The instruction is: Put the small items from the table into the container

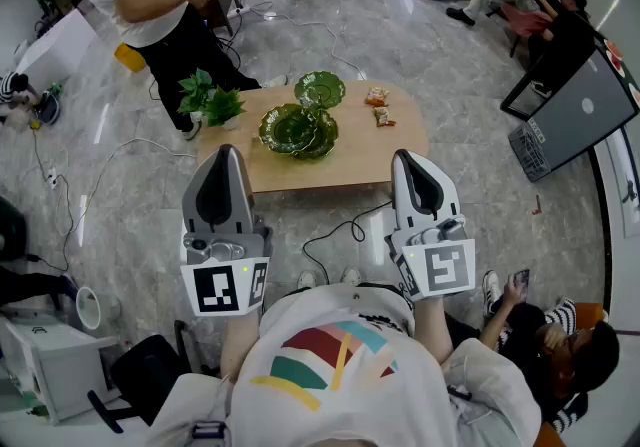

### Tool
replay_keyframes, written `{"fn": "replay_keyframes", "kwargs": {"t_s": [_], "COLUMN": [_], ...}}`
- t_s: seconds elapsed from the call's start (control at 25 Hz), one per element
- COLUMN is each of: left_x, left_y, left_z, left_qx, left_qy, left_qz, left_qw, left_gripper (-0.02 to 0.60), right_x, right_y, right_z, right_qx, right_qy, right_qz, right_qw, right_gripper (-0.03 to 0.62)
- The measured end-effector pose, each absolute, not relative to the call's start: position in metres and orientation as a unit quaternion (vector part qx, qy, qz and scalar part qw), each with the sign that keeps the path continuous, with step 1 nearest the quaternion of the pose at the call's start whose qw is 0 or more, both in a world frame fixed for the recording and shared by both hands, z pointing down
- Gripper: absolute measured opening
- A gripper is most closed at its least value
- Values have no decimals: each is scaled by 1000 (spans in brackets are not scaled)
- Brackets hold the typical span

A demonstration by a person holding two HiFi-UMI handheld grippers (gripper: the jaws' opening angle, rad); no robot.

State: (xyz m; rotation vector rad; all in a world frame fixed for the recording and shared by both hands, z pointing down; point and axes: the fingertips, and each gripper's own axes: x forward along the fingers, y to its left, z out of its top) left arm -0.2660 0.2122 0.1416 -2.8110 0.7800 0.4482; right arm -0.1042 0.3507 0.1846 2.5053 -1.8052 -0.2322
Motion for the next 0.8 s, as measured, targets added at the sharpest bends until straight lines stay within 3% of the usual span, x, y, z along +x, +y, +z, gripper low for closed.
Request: {"fn": "replay_keyframes", "kwargs": {"t_s": [0.8], "left_x": [-225], "left_y": [238], "left_z": [163], "left_qx": [-941], "left_qy": [296], "left_qz": [121], "left_qw": [113], "left_gripper": [9], "right_x": [-49], "right_y": [376], "right_z": [223], "right_qx": [789], "right_qy": [-613], "right_qz": [-46], "right_qw": [9], "right_gripper": [14]}}
